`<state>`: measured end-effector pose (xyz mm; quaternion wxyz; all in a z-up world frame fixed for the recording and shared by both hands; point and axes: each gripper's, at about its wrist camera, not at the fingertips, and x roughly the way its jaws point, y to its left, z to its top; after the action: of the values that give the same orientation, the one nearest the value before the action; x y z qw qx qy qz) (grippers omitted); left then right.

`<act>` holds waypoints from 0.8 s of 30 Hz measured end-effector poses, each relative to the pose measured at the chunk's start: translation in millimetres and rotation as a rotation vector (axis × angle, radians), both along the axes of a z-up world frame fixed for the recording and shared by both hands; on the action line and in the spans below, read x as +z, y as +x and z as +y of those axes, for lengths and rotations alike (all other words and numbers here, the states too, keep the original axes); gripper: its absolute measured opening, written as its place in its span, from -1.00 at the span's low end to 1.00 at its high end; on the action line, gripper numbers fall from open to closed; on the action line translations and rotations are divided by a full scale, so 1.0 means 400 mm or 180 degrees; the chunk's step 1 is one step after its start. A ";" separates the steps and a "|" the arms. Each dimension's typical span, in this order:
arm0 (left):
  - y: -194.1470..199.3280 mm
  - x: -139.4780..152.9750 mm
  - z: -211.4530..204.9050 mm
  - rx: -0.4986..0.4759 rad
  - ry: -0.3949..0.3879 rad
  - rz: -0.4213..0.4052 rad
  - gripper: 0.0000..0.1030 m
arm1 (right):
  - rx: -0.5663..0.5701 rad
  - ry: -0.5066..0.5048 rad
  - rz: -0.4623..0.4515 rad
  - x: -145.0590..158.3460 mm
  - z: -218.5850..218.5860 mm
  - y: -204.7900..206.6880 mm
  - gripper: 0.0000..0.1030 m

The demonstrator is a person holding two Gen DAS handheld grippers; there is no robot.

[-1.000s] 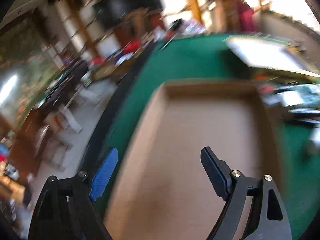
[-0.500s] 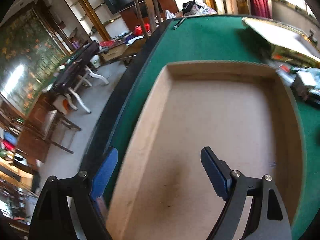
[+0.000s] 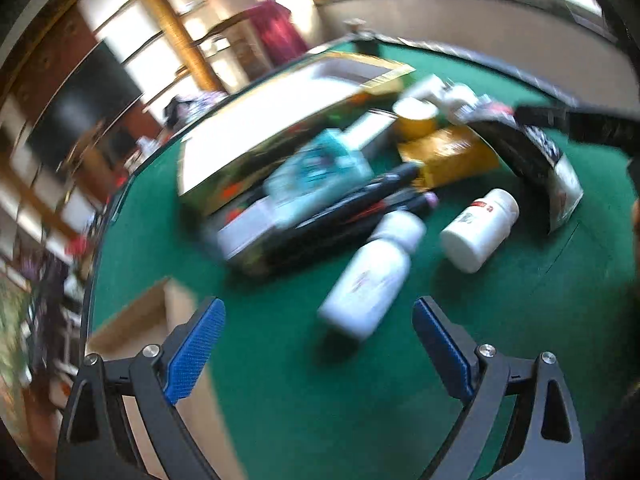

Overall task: Organize objects
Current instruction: 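Grasp the tall white medicine bottle with the left gripper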

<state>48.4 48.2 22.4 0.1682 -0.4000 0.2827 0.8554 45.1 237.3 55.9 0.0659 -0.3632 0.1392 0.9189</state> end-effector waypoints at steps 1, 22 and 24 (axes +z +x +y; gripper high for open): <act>-0.005 -0.005 0.017 -0.0025 -0.0038 -0.0011 0.83 | -0.0010 -0.0024 0.0006 0.000 0.004 0.001 1.00; -0.038 -0.050 -0.016 0.0646 0.0954 -0.0673 -0.24 | 0.0050 0.0105 0.0049 0.001 -0.011 -0.001 1.00; -0.033 -0.043 -0.031 0.0640 0.1147 -0.0766 -0.36 | 0.0063 0.0138 0.0146 0.015 -0.016 0.008 1.00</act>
<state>35.2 35.7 5.3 0.1834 -0.4887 0.0621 0.8507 48.4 230.7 62.1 0.0614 -0.3420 0.1171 0.9304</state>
